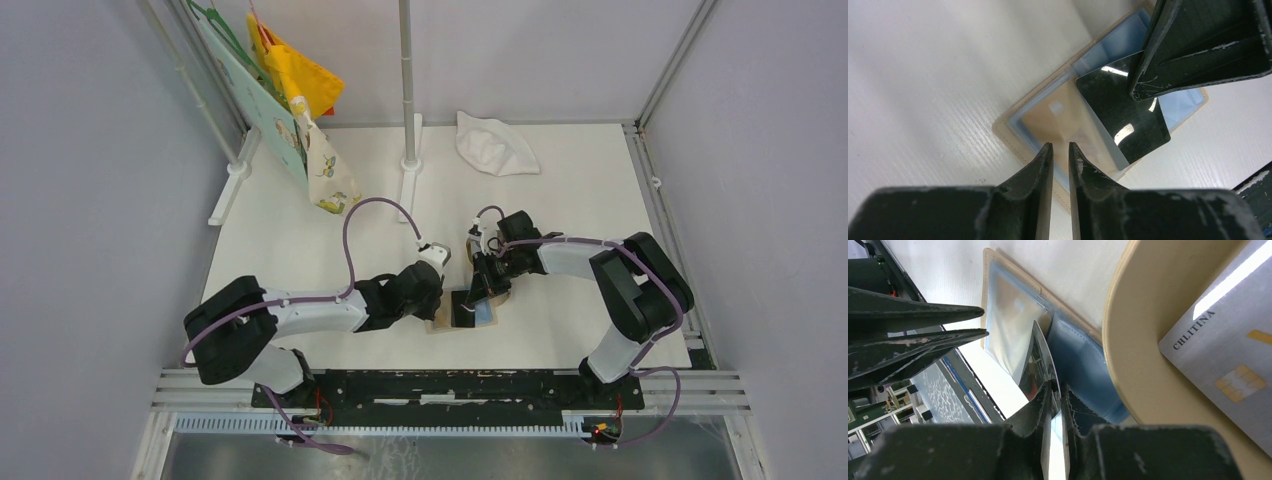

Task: Put the credit cards into the card holder
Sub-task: Insert the credit card into the card holder.

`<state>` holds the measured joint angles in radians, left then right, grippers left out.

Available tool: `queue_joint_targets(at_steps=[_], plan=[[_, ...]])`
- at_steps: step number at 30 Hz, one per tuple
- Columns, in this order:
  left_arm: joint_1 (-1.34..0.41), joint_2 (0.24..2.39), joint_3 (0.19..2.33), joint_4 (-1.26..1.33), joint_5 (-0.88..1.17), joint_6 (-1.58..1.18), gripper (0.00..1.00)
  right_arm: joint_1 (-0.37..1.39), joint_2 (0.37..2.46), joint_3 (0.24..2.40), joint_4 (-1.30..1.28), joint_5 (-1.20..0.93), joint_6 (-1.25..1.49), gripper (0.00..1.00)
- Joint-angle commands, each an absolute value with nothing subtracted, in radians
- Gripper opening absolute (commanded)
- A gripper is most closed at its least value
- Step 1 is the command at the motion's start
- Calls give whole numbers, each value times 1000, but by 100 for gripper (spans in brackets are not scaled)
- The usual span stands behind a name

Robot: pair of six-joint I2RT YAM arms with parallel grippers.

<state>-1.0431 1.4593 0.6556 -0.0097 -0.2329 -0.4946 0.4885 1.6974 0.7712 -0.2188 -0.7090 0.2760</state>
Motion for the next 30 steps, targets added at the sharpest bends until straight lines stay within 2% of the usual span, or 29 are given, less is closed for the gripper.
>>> queue_joint_targets(at_steps=[1,4,8,13,30], plan=[[-1052,1401,647,50,-246,-450,24,507,1734,751,-237,-580,255,16],[-1052,1389,643,55,-244,-447,24,507,1737,760,-242,-576,255,14],[-1051,1392,641,61,-243,-444,24,508,1741,783,-274,-557,250,5],[-1051,1395,635,67,-248,-440,24,507,1740,791,-295,-514,241,1],[-1052,1383,617,66,-280,-428,24,514,1837,895,-436,-473,183,0]])
